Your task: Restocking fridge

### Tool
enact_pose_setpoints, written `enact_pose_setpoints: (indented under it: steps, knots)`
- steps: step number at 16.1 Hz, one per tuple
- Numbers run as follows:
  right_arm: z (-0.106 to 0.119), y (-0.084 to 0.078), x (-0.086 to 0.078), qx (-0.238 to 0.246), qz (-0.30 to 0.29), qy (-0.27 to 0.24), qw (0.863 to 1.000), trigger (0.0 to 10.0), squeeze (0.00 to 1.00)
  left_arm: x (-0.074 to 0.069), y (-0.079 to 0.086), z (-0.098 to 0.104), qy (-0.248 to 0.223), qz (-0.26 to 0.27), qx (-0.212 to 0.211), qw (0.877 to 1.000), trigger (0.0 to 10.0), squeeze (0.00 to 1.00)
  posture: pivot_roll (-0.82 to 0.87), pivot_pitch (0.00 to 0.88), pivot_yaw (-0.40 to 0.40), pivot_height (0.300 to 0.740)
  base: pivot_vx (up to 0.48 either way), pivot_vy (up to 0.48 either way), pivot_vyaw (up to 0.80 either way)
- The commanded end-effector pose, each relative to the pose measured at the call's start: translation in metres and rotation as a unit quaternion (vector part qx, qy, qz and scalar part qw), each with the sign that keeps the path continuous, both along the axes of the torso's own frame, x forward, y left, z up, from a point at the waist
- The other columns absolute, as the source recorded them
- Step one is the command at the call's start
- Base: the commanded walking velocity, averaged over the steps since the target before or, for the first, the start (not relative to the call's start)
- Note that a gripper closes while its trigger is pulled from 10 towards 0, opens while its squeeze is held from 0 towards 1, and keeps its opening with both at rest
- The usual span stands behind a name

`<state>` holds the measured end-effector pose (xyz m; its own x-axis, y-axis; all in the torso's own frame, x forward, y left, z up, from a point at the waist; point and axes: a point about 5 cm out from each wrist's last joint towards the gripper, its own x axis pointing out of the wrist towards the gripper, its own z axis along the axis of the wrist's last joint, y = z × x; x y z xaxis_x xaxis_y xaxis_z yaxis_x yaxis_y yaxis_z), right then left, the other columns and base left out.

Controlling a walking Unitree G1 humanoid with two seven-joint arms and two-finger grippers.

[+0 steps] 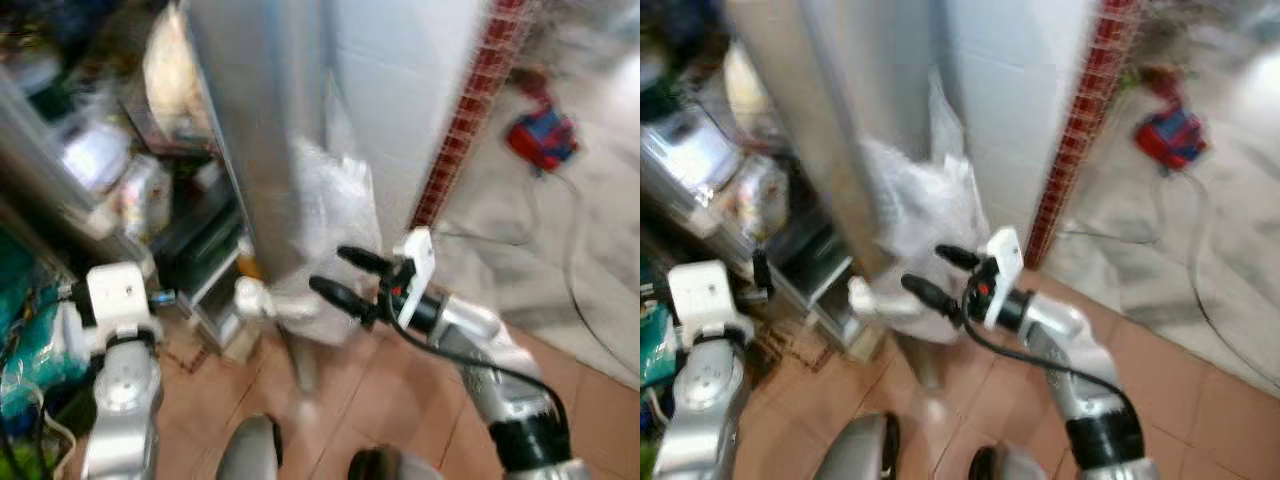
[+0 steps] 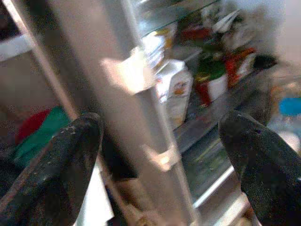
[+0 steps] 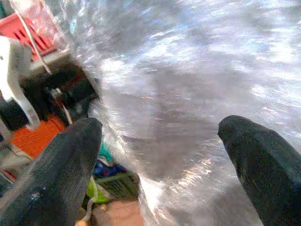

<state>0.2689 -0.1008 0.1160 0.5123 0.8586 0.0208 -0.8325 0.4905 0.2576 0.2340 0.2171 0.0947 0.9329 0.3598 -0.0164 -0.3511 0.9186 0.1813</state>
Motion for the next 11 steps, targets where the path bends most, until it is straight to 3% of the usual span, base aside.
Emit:
enact_pose_setpoints:
  steps: [1, 6, 11]
  knots:
    - [-0.002, -0.006, 0.000, -0.012, -0.016, 0.003, 1.000, 10.0, 0.00, 0.000, -0.001, -0.001, 0.004, -0.001, 0.005, 1.000, 10.0, 0.00, 0.08, 0.103, 0.027, 0.740, 0.000, 0.000, 0.00]
    - [-0.010, -0.020, 0.019, -0.076, -0.116, -0.030, 0.990, 10.0, 0.00, -0.002, -0.002, 0.001, -0.003, 0.012, 0.011, 1.000, 10.0, 0.00, 0.09, 0.103, 0.013, 0.740, 0.000, 0.000, 0.00]
    - [-0.018, -0.022, 0.018, -0.090, -0.150, -0.040, 0.984, 10.0, 0.00, -0.004, -0.003, 0.000, 0.000, 0.008, 0.020, 1.000, 10.0, 0.00, 0.08, 0.109, 0.014, 0.740, 0.000, 0.000, 0.00]
